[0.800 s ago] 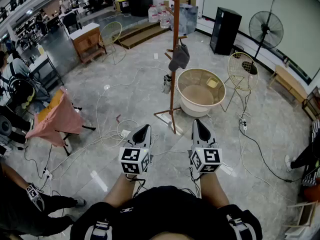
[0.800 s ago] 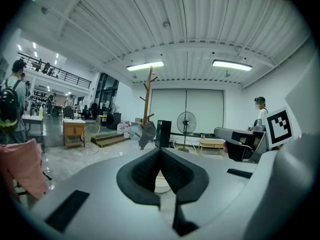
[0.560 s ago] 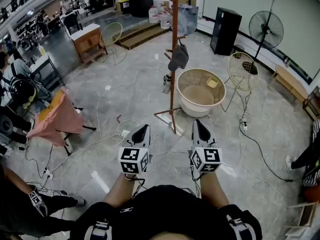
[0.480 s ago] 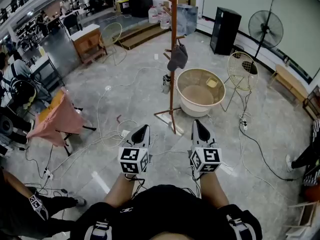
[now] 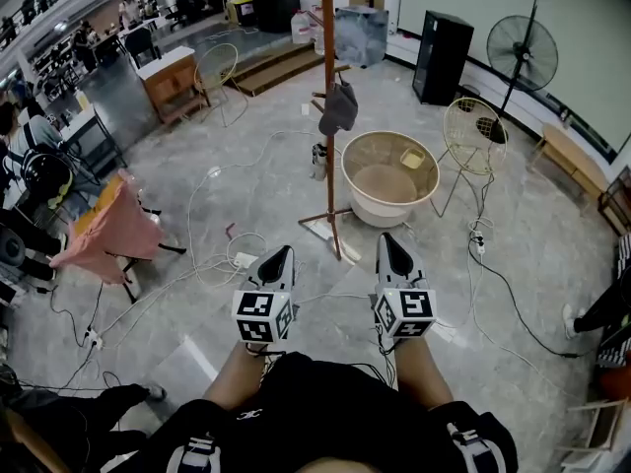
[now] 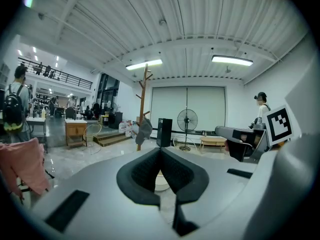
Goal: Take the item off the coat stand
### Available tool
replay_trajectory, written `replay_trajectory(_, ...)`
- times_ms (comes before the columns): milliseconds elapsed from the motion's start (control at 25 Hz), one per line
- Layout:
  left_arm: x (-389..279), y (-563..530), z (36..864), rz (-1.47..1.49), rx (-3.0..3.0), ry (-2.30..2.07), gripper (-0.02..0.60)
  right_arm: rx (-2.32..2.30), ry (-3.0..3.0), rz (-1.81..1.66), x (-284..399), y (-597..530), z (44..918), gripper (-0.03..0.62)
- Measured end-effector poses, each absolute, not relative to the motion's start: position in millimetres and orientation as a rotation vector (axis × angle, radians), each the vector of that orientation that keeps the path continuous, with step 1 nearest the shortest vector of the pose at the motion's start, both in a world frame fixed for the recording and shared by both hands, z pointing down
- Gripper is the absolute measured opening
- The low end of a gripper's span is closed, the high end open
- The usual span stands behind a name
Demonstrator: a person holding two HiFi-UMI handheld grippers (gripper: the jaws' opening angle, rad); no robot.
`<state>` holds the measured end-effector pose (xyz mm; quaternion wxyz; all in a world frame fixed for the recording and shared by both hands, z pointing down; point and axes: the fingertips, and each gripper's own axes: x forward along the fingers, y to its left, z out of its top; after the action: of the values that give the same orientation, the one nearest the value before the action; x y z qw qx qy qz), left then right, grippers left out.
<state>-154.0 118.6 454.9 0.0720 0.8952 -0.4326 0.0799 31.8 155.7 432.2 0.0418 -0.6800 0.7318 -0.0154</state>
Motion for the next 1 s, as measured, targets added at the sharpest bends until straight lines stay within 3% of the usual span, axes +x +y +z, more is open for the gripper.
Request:
replay_trajectory(480,-97.0,110.8,454.3,0.241,2.718,-1.279,0.012,-2.090,2.215,-0.045,82.9,149.5,432.3,0.015)
replay_trajectory(1000,-48.5,18.4,475.9,0.243,2.761,-1.211,0.012,-2.126,2.197,0.010,119.8,62.9,447.4,0.015)
